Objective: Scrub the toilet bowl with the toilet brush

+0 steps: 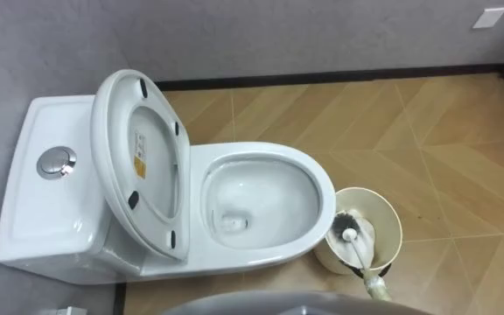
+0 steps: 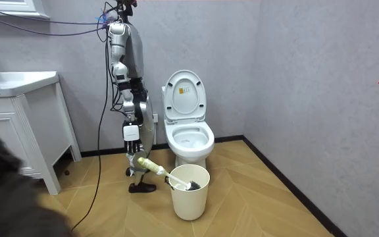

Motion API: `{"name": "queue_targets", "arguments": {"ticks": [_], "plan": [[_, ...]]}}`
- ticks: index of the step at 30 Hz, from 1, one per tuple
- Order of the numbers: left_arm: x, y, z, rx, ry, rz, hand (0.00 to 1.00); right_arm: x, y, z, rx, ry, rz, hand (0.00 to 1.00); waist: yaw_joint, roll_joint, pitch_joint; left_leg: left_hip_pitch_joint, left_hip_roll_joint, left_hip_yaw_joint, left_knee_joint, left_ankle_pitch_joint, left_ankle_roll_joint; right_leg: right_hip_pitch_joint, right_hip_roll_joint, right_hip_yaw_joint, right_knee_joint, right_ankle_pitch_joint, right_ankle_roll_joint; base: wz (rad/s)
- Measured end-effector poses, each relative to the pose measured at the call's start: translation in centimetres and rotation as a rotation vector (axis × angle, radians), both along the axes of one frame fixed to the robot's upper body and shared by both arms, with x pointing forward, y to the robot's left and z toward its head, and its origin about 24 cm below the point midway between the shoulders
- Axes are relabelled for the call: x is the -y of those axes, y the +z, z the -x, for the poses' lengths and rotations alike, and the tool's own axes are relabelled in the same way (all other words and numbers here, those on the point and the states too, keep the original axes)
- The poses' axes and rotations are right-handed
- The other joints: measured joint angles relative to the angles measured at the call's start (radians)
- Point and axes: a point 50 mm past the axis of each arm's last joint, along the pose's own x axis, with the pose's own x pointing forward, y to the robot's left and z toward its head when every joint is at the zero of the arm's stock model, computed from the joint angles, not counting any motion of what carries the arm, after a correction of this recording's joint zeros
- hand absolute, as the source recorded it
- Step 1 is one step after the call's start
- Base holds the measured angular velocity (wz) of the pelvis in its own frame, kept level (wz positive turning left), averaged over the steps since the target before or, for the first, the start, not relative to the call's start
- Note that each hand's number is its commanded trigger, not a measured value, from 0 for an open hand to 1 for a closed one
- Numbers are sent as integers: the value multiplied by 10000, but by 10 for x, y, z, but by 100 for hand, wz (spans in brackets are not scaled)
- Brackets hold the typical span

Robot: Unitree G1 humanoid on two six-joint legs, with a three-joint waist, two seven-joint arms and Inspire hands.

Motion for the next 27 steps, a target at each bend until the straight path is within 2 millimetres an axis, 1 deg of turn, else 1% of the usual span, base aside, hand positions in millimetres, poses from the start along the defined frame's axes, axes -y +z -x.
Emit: {"name": "queue_targets", "arguments": {"ticks": [7,10,13,15,17,18,20,21,23,26,27], "plan": [[-3,1,-1,22,30,-65,0,1,0,-1,103,103,166,0,6,-109,3,10,3,5,-2,0,0,14,3,-6,-10,3,-1,0],[-4,1,-2,61,36,-113,0,3,1,-3,291,38,500,0,-4,-126,5,6,1,25,-9,0,0,24,2,-4,-16,5,-1,0],[-6,1,-6,195,-25,-256,0,7,2,-8,683,-113,1049,0,4,-143,31,-22,1,53,-1,0,0,-28,4,11,17,4,-1,-2],[-7,2,-8,317,-53,-323,0,11,3,-17,1149,126,1472,0,27,-131,37,-85,2,98,8,0,0,-149,20,103,61,3,0,-11],[-7,2,-14,566,-122,-342,0,15,7,-35,2098,256,2047,0,27,-93,46,-225,-5,96,30,0,0,-353,23,163,151,5,1,-9],[-7,2,-15,621,-127,-352,0,16,8,-39,2352,217,2178,0,30,-69,32,-225,-5,92,31,0,0,-379,24,164,150,10,3,0],[-8,3,-17,821,-152,-499,0,18,13,-55,3348,171,2635,0,29,5,3,-225,1,84,33,0,0,-362,32,161,61,61,0,0],[-8,3,-18,870,-161,-530,0,19,14,-58,3573,157,2719,0,26,14,2,-225,10,79,35,0,0,-328,39,147,-11,93,-3,0],[-9,3,-20,1088,-204,-685,0,19,21,-75,4630,287,3036,0,14,70,-18,-241,13,82,27,0,0,-320,38,137,-58,129,-7,0],[-11,4,-23,1457,-250,-907,0,19,29,-91,5702,388,3474,0,22,62,-30,-234,5,116,20,0,0,-304,33,143,-17,131,-5,0],[-11,5,-24,1539,-260,-954,0,19,30,-93,5875,375,3561,0,30,59,-32,-234,5,126,17,0,0,-302,39,141,-18,131,-5,0]]}}
